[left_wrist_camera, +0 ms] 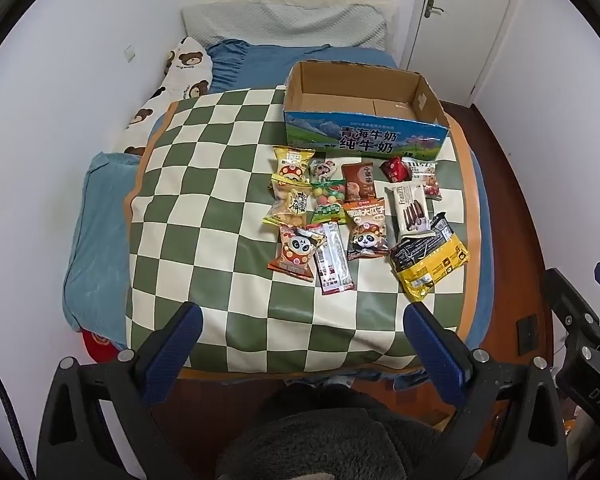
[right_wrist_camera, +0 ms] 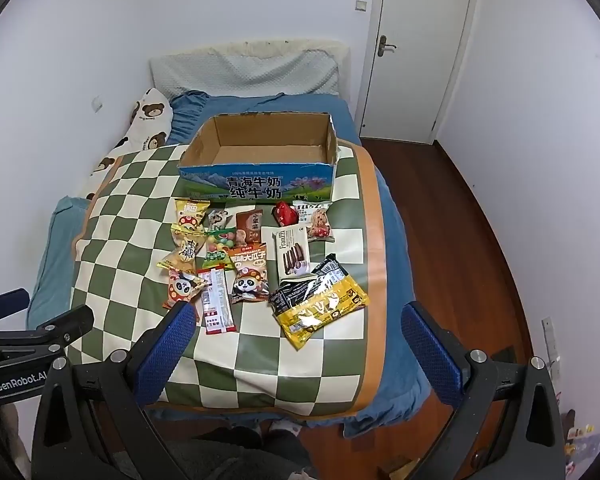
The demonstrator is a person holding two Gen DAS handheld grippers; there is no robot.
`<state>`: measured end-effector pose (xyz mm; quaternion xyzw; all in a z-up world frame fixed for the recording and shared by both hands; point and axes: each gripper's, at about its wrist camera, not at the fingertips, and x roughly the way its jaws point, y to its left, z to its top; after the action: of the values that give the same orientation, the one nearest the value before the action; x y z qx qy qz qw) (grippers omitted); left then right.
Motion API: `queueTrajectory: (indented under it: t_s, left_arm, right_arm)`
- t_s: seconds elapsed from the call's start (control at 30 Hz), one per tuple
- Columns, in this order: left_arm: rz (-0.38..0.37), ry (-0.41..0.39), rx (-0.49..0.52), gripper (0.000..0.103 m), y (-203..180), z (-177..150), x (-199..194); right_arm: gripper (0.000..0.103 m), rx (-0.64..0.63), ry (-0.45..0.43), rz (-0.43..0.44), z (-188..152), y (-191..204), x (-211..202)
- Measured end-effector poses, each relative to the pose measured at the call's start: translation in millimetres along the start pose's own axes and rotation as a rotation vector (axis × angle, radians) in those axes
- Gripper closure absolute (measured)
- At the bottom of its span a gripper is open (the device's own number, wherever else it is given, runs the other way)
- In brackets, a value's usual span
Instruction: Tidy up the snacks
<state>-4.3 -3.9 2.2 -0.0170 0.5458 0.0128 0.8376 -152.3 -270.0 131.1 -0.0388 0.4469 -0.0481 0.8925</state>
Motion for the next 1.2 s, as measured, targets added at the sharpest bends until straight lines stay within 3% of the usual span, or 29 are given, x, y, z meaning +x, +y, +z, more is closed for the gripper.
queueTrajectory:
  t_s: [1.2]
  left_arm:
    - [0.006, -0.020, 0.006, 0.000, 0, 0, -11]
  right_arm:
    - [0.000, 0.001, -0.011, 0.000, 1, -1, -7]
